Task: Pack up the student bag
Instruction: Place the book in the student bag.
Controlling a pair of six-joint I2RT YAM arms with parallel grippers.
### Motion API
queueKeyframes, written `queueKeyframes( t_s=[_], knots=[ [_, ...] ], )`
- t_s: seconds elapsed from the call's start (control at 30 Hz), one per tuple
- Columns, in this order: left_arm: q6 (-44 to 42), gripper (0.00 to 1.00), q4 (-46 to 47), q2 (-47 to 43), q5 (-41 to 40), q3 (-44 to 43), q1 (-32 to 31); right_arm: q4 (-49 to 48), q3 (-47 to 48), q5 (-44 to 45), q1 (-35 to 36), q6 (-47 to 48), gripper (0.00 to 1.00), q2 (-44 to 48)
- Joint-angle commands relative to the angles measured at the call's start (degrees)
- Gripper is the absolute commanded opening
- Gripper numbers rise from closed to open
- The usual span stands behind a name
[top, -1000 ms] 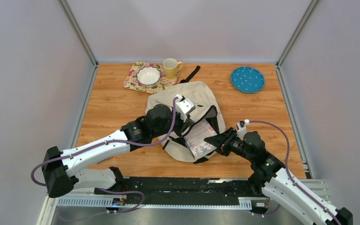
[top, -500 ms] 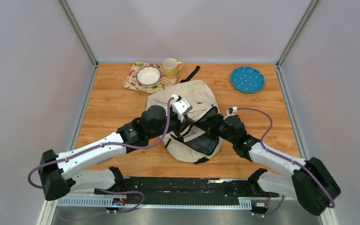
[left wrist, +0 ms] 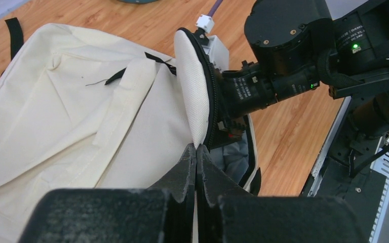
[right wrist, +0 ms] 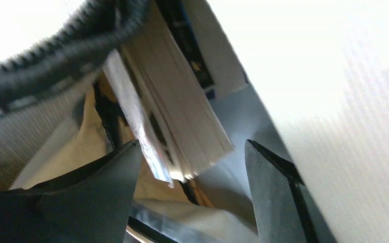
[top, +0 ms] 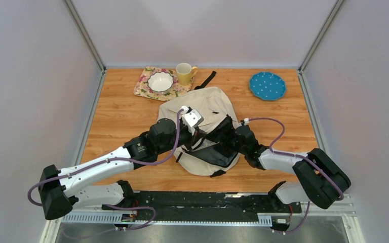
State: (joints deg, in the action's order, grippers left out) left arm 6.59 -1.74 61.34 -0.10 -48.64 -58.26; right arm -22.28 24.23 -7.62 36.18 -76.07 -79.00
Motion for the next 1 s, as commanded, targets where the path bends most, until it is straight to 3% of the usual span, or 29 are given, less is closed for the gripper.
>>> queueKeyframes(
  t_s=[0.0, 0.23, 0.37, 0.43, 0.47, 0.5, 0.57, 0.73, 0.8, 0.83, 0.87, 0.97],
  knots=[
    [1.4, 0.0, 5.3, -2.2, 0.2, 0.4, -0.3, 0.5, -2.5, -0.2, -0.3, 3.0, 0.78, 4.9],
    [1.1, 0.0, 4.9, -1.8, 0.5, 0.0, -0.3, 1.6, -4.1, 1.1, -0.4, 1.6, 0.75, 9.2],
    [1.8, 0.0, 5.0, -1.7, 1.1, 0.3, -0.3, -1.2, 0.0, 1.7, -0.4, 0.1, 0.53, 4.0],
    [2.1, 0.0, 5.1, -1.6, 1.0, 0.6, -0.3, -3.1, 1.8, 1.9, -0.3, -1.0, 0.47, 0.9],
    [2.2, 0.0, 5.0, -1.5, 1.1, 0.6, -0.3, -5.4, 2.7, 2.2, -0.4, -2.0, 0.28, -1.6],
    [2.3, 0.0, 4.8, -1.5, 1.0, 0.5, -0.3, -7.7, 2.8, 2.5, -0.3, -2.8, 0.19, -2.8],
    [2.5, 0.0, 4.3, -1.5, 1.1, 0.6, -0.3, -13.7, 3.3, 3.7, -0.4, -4.3, 0.11, -4.8],
    [3.3, 0.0, 4.1, -2.0, 0.5, 2.1, -0.3, -16.8, 7.0, 5.9, -0.1, -5.8, 0.07, -9.1],
    [3.6, 0.0, 4.1, -2.0, 0.3, 2.5, -0.3, -16.5, 7.1, 7.2, -0.1, -5.3, 0.12, -9.4],
    [3.7, 0.0, 4.0, -1.9, 0.4, 2.7, -0.3, -16.0, 6.4, 7.2, -0.2, -5.0, 0.15, -9.1],
    [3.8, 0.0, 3.8, -1.8, 0.4, 2.7, -0.3, -15.5, 5.8, 7.3, -0.1, -4.0, 0.26, -8.5],
    [4.2, 0.0, 3.1, -1.8, 0.5, 3.3, -0.3, -9.1, 4.4, 6.3, -0.1, -1.4, 0.47, -4.0]
  ],
)
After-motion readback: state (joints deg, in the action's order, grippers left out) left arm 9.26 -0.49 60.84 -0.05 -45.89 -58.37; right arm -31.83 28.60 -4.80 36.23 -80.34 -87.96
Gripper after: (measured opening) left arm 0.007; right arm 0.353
